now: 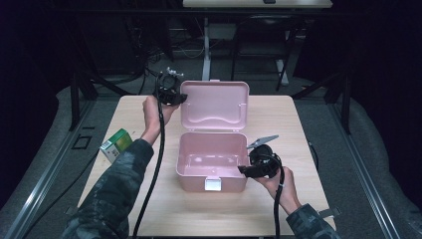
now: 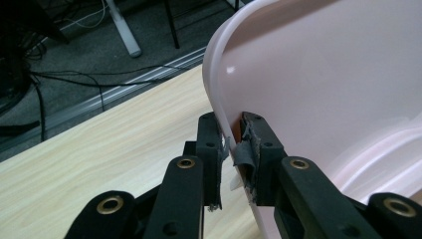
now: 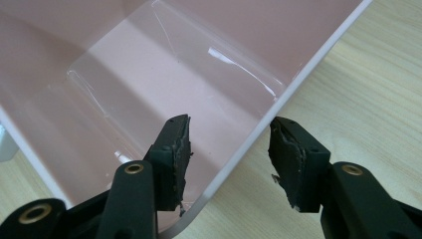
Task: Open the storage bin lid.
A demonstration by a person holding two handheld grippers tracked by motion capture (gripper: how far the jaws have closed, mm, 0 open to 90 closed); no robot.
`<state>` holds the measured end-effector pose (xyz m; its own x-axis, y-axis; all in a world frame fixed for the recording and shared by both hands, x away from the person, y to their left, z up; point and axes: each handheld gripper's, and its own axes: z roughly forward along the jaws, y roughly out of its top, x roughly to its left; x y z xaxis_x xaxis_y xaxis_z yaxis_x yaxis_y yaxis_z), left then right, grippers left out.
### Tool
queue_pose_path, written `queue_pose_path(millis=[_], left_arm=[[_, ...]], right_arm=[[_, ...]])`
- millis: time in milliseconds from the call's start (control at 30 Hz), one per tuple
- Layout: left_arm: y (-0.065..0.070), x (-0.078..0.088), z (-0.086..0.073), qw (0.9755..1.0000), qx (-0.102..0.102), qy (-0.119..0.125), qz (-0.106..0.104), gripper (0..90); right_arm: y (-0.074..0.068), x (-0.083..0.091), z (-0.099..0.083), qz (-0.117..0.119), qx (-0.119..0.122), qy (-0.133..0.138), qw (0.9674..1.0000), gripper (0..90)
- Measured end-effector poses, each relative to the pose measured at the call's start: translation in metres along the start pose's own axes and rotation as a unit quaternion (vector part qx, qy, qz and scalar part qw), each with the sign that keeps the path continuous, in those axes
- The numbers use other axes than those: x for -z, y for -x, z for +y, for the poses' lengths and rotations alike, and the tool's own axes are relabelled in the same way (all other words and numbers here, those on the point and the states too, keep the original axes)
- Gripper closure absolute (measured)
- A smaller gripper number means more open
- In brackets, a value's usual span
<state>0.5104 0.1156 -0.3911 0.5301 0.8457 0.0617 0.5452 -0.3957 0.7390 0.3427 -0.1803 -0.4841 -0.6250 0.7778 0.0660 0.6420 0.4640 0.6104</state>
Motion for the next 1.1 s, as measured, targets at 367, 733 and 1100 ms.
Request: queue_pose_path(millis=[367,733,1100], left_arm=[[-0.003,-0.009,0.000,0.9999,0.008,-0.012,-0.001,78.7],[-0.007,-0.022,-0.001,0.9994,0.020,-0.027,-0.004,78.7],[-0.008,-0.036,-0.004,0.9984,0.029,-0.049,0.005,78.3]], right_arm=[[-0.001,0.000,0.000,0.002,-0.003,0.002,1.0000,50.0],[-0.001,0.000,0.000,0.002,-0.003,0.002,1.0000,49.9],[-0.001,0.000,0.000,0.002,-0.002,0.002,1.0000,49.9]])
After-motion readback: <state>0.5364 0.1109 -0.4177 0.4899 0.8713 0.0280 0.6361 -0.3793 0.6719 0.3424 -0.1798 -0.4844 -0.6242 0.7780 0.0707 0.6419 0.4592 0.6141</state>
